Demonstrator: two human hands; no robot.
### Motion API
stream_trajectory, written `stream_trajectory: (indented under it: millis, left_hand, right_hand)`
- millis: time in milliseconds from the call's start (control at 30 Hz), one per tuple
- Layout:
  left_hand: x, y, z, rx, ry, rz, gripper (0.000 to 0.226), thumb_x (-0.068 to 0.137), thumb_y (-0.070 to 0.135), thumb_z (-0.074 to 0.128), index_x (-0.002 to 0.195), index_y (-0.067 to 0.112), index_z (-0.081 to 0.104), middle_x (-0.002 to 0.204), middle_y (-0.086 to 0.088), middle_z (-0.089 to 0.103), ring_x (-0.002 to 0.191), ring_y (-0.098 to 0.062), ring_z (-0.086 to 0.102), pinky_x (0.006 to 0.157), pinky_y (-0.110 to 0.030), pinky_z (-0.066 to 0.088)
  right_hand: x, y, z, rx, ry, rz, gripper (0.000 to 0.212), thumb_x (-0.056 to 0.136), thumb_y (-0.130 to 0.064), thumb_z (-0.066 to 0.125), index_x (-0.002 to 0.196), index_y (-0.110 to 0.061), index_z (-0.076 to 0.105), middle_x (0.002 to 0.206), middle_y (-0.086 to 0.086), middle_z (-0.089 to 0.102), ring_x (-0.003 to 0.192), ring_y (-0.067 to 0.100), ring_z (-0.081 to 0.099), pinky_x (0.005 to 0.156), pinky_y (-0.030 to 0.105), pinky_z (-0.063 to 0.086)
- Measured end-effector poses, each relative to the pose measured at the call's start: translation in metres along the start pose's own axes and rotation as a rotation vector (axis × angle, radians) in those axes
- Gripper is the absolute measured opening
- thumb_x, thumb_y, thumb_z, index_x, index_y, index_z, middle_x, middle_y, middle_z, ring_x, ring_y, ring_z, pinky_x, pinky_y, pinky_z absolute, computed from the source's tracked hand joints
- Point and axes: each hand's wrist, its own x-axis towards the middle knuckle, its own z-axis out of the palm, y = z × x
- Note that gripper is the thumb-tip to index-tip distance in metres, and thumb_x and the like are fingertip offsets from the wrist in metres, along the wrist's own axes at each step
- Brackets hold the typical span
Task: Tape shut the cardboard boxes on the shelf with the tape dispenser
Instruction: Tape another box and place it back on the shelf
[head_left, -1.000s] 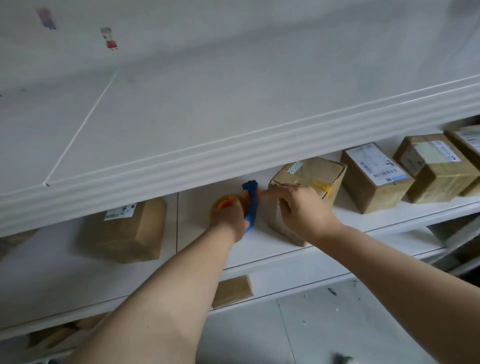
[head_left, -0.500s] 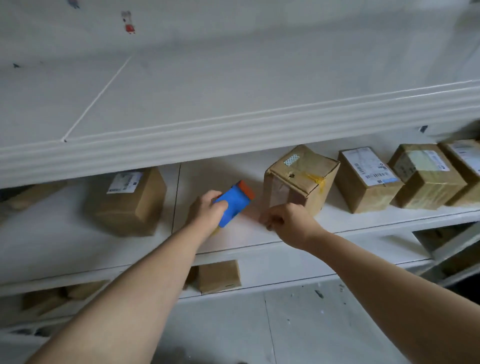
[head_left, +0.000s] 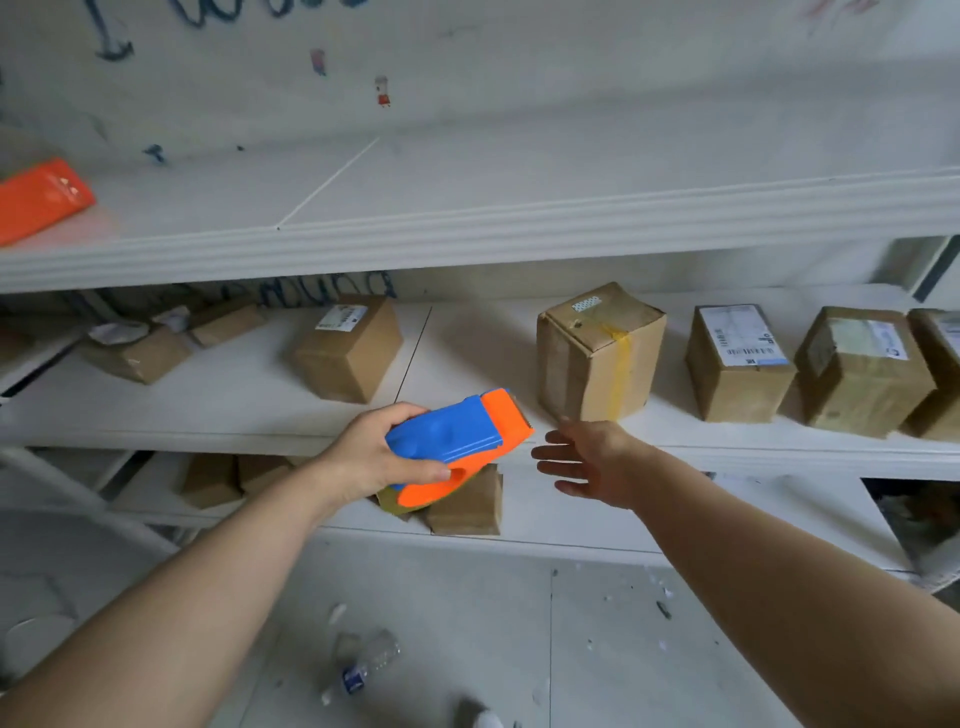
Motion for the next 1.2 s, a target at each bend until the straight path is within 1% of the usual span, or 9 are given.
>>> stream_trajectory:
  millis: [200, 300, 433, 567, 667, 767, 933, 1100, 1200]
  left_hand:
    - [-0.017, 0.014, 0.013, 0.003, -0.068, 0.005, 0.055, 0.05, 0.033, 0.086, 0.1, 0.019, 0.067, 0.083, 0.005, 0.069, 0.076, -0.008, 0.064, 0.063, -0.022, 0.05]
    - [-0.016, 0.019, 0.013, 0.024, -0.093, 0.025, 0.052, 0.054, 0.027, 0.085, 0.102, 0.018, 0.067, 0.089, 0.001, 0.07, 0.078, -0.008, 0.065, 0.065, -0.022, 0.053]
    - [-0.003, 0.027, 0.009, 0.16, -0.15, 0.065, 0.068, 0.043, 0.038, 0.087, 0.106, 0.028, 0.063, 0.099, 0.006, 0.068, 0.086, -0.009, 0.065, 0.07, -0.025, 0.054]
    - [0.014, 0.031, 0.006, 0.432, -0.134, 0.084, 0.083, 0.043, 0.046, 0.083, 0.118, 0.037, 0.047, 0.111, 0.016, 0.055, 0.101, -0.006, 0.057, 0.083, -0.029, 0.052]
    - [0.022, 0.031, 0.011, 0.639, -0.127, 0.141, 0.093, 0.047, 0.052, 0.078, 0.128, 0.039, 0.033, 0.112, 0.013, 0.054, 0.101, -0.011, 0.056, 0.085, -0.03, 0.05]
    - [0.028, 0.031, 0.019, 0.848, -0.051, 0.25, 0.094, 0.053, 0.052, 0.076, 0.13, 0.039, 0.026, 0.097, 0.011, 0.054, 0.089, -0.017, 0.056, 0.074, -0.031, 0.047]
    - [0.041, 0.029, 0.017, 0.769, 0.006, 0.371, 0.067, 0.061, 0.039, 0.068, 0.118, 0.045, 0.033, 0.095, 0.014, 0.06, 0.083, -0.018, 0.059, 0.067, -0.029, 0.05]
    - [0.052, 0.035, 0.009, 0.645, 0.033, 0.35, 0.058, 0.054, 0.061, 0.061, 0.107, 0.046, 0.042, 0.083, 0.015, 0.062, 0.079, -0.012, 0.061, 0.068, -0.028, 0.052]
    - [0.057, 0.033, 0.006, 0.652, 0.031, 0.316, 0.066, 0.049, 0.069, 0.056, 0.11, 0.047, 0.043, 0.09, 0.019, 0.062, 0.085, -0.01, 0.061, 0.074, -0.028, 0.052]
  right_hand:
    - [-0.016, 0.015, -0.007, 0.142, -0.229, -0.042, 0.046, 0.099, -0.05, 0.038, 0.102, -0.014, 0.066, 0.093, 0.002, 0.072, 0.094, 0.017, 0.066, 0.083, 0.031, 0.049]
    - [-0.018, 0.016, -0.007, 0.15, -0.218, -0.064, 0.038, 0.097, -0.047, 0.046, 0.099, -0.013, 0.064, 0.087, 0.004, 0.069, 0.088, 0.018, 0.066, 0.082, 0.03, 0.051]
    - [-0.018, 0.012, -0.008, 0.236, -0.185, -0.088, 0.032, 0.094, -0.042, 0.056, 0.09, -0.012, 0.065, 0.075, 0.004, 0.067, 0.074, 0.016, 0.063, 0.075, 0.027, 0.053]
    - [-0.018, -0.001, -0.006, 0.125, -0.071, -0.209, 0.021, 0.092, -0.032, 0.063, 0.093, -0.011, 0.068, 0.08, 0.005, 0.066, 0.071, 0.012, 0.064, 0.067, 0.024, 0.054]
    - [-0.014, 0.001, -0.001, 0.072, 0.118, -0.265, 0.015, 0.094, -0.024, 0.06, 0.092, -0.01, 0.067, 0.084, 0.009, 0.066, 0.071, 0.014, 0.065, 0.051, 0.018, 0.052]
    - [-0.007, -0.001, 0.003, 0.056, 0.242, -0.339, 0.016, 0.094, -0.021, 0.061, 0.094, -0.006, 0.067, 0.091, 0.014, 0.067, 0.077, 0.02, 0.067, 0.06, 0.022, 0.057]
    - [0.001, -0.015, -0.002, -0.017, 0.379, -0.452, 0.02, 0.092, -0.022, 0.063, 0.078, -0.008, 0.067, 0.079, 0.014, 0.068, 0.077, 0.028, 0.068, 0.076, 0.036, 0.06]
    - [-0.003, -0.039, -0.026, 0.132, 0.442, -0.476, 0.015, 0.093, -0.014, 0.062, 0.082, -0.004, 0.065, 0.071, 0.009, 0.062, 0.061, 0.017, 0.06, 0.055, 0.023, 0.058]
    - [-0.005, -0.049, -0.046, 0.096, 0.386, -0.453, 0.016, 0.093, -0.015, 0.063, 0.096, 0.001, 0.067, 0.079, 0.011, 0.065, 0.067, 0.017, 0.064, 0.058, 0.025, 0.059]
